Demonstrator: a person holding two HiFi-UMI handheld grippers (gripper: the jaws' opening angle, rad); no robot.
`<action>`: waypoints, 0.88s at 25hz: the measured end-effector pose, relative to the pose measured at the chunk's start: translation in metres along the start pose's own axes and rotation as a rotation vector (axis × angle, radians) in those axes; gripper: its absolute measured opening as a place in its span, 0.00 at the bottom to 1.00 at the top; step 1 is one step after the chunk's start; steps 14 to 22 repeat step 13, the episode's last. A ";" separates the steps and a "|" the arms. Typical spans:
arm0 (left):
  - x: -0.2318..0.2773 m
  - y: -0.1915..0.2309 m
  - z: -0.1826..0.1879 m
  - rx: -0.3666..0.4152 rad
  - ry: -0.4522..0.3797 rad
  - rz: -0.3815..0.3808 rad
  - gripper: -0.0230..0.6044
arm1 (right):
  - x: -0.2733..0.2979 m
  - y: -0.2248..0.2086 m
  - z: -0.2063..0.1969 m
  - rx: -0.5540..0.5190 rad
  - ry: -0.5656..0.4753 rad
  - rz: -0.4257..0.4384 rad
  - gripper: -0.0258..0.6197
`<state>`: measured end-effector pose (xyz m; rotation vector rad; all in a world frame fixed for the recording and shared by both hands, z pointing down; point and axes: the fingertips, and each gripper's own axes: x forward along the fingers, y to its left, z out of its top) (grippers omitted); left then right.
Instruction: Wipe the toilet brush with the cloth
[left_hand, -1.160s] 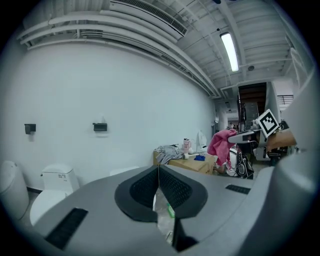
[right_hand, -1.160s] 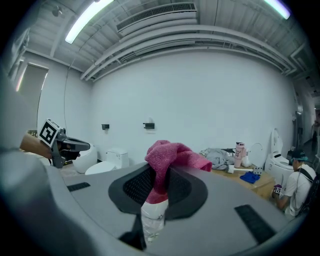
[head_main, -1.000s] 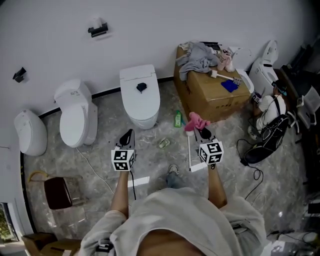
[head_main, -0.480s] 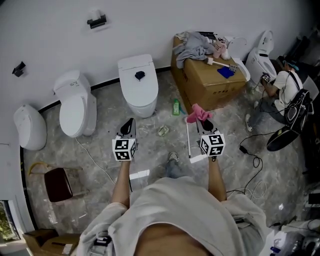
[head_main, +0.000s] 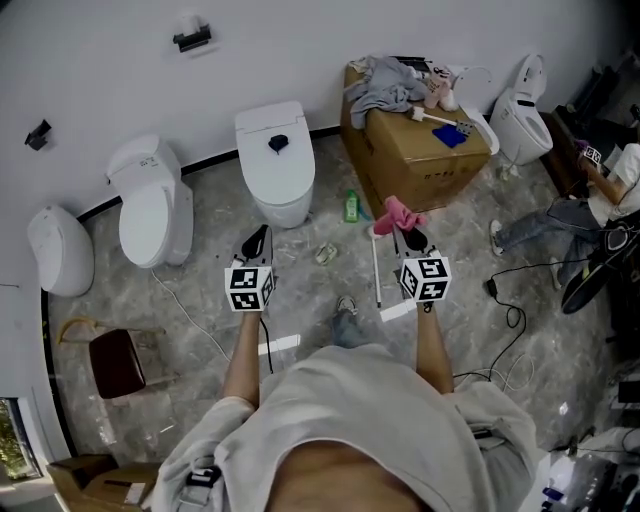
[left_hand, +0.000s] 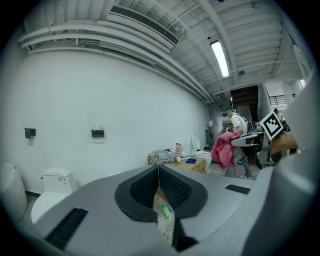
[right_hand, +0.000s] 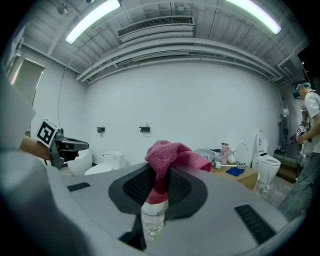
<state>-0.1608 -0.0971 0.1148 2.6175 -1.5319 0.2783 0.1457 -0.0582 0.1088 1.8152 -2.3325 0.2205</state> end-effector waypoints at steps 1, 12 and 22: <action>-0.002 -0.002 0.000 0.002 -0.002 0.002 0.07 | -0.003 0.000 -0.001 0.002 -0.002 -0.001 0.14; -0.001 -0.012 -0.004 -0.001 0.011 -0.003 0.07 | -0.007 -0.003 -0.007 0.010 0.002 -0.003 0.14; -0.004 -0.017 -0.006 0.000 0.011 -0.003 0.07 | -0.011 -0.003 -0.009 0.010 0.000 -0.002 0.14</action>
